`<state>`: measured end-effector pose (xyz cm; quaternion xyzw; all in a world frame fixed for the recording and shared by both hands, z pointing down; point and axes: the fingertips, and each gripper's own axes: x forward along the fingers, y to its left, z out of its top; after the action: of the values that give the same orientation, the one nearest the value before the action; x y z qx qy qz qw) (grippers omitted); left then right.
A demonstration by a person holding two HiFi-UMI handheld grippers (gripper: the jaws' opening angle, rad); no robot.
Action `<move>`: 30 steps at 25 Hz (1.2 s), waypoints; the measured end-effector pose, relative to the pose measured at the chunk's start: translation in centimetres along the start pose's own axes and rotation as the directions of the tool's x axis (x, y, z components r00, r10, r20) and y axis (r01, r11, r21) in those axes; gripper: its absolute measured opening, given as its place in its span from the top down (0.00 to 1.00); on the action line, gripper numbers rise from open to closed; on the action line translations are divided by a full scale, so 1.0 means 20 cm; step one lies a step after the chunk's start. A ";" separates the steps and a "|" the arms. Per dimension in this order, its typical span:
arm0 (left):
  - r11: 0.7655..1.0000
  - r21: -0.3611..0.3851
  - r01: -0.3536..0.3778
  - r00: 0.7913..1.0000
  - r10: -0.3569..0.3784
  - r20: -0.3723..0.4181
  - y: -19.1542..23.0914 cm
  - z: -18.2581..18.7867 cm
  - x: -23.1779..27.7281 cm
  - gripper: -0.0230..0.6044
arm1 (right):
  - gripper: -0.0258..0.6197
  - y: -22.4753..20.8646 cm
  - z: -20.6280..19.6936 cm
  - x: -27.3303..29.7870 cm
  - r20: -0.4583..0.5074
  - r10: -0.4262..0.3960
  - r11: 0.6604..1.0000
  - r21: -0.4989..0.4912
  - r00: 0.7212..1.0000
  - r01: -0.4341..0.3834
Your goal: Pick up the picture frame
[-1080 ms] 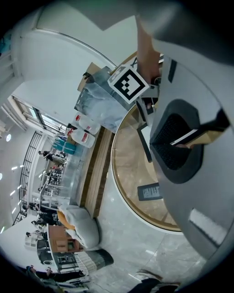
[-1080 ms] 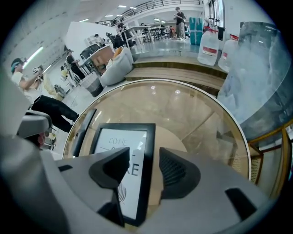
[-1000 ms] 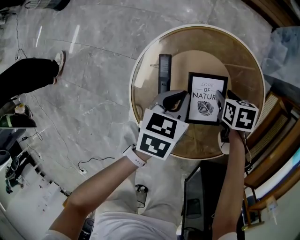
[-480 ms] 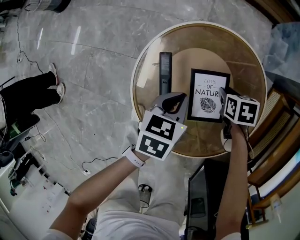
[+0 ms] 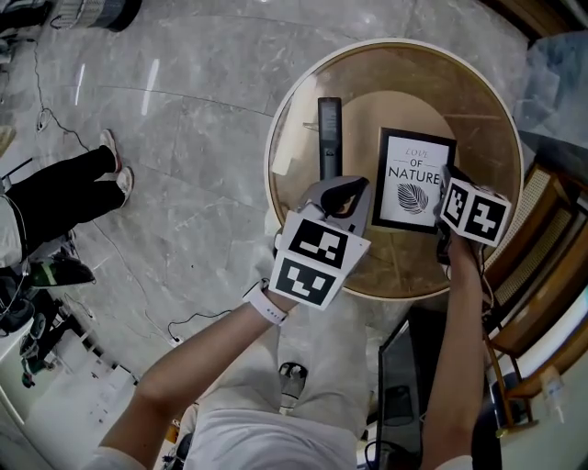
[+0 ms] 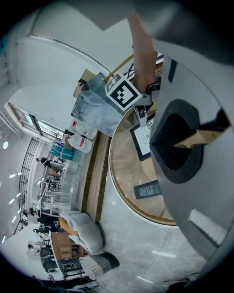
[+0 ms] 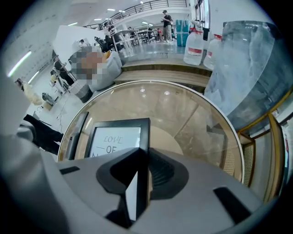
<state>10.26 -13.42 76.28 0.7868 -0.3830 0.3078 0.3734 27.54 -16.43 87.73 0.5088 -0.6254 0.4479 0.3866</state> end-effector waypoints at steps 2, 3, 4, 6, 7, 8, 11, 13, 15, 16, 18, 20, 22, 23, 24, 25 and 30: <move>1.000 0.006 0.007 1.000 -0.007 0.004 -0.01 0.01 -0.04 0.98 | 0.87 0.01 -0.01 -0.06 0.026 -0.019 1.000 0.000 0.999 0.019; 1.000 0.010 0.011 1.000 -0.011 0.005 -0.03 0.01 -0.06 0.98 | 0.87 0.02 -0.02 -0.09 0.036 -0.026 1.000 -0.002 0.999 0.026; 1.000 0.015 0.015 1.000 -0.015 0.005 -0.04 0.01 -0.08 0.98 | 0.87 0.02 -0.03 -0.12 0.044 -0.032 0.999 -0.004 0.999 0.032; 0.999 0.024 0.021 1.000 -0.021 0.008 -0.06 0.02 -0.13 0.98 | 0.87 0.04 -0.04 -0.18 0.058 -0.045 0.999 -0.007 0.997 0.046; 0.999 0.027 0.024 1.000 -0.024 0.010 -0.07 0.02 -0.16 0.98 | 0.87 0.05 -0.05 -0.21 0.066 -0.052 0.999 -0.007 0.996 0.053; 0.999 0.029 0.027 1.000 -0.028 0.014 -0.07 0.03 -0.19 0.98 | 0.87 0.06 -0.05 -0.25 0.077 -0.059 0.998 -0.006 0.995 0.059; 0.999 0.029 0.035 0.999 -0.036 0.027 -0.10 0.06 -0.28 0.98 | 0.87 0.09 -0.04 -0.37 0.128 -0.072 0.997 0.003 0.989 0.073; 0.999 0.034 0.036 0.999 -0.037 0.035 -0.12 0.07 -0.35 0.98 | 0.87 0.12 -0.04 -0.47 0.162 -0.081 0.997 0.009 0.983 0.080; 0.999 0.033 0.038 0.998 -0.039 0.044 -0.14 0.08 -0.44 0.98 | 0.87 0.17 -0.02 -0.58 0.196 -0.085 0.996 0.014 0.977 0.084; 0.999 0.030 0.041 0.998 -0.042 0.048 -0.15 0.09 -0.48 0.98 | 0.87 0.19 -0.01 -0.64 0.212 -0.087 0.996 0.017 0.973 0.085; 0.998 0.030 0.055 0.997 -0.056 0.051 -0.16 0.11 -0.57 0.98 | 0.87 0.24 0.02 -0.76 0.247 -0.093 0.996 0.027 0.965 0.089; 0.997 0.034 0.073 0.996 -0.074 0.046 -0.19 0.12 -0.67 0.98 | 0.87 0.29 0.05 -0.90 0.279 -0.099 0.995 0.042 0.955 0.091; 0.996 0.037 0.084 0.995 -0.085 0.045 -0.22 0.14 -0.78 0.98 | 0.87 0.33 0.06 -1.05 0.308 -0.103 0.994 0.062 0.946 0.088; 0.996 0.039 0.084 0.995 -0.086 0.051 -0.23 0.16 -0.84 0.98 | 0.87 0.35 0.07 -1.13 0.325 -0.106 0.994 0.072 0.940 0.087; 0.996 0.040 0.083 0.995 -0.085 0.059 -0.23 0.18 -0.89 0.98 | 0.87 0.37 0.07 -1.20 0.343 -0.110 0.993 0.079 0.933 0.088; 0.996 0.038 0.081 0.994 -0.084 0.069 -0.24 0.20 -0.94 0.98 | 0.87 0.39 0.08 -1.27 0.359 -0.116 0.992 0.083 0.926 0.092; 0.994 -0.041 0.101 0.987 -0.094 0.131 -0.27 0.34 -1.24 0.98 | 0.87 0.49 0.11 -1.61 0.441 -0.167 0.986 0.088 0.882 0.143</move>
<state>3.27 -7.42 51.77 0.8138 -0.3745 0.2288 0.3810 23.75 -8.43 55.27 0.6565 -0.6426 0.3031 0.2534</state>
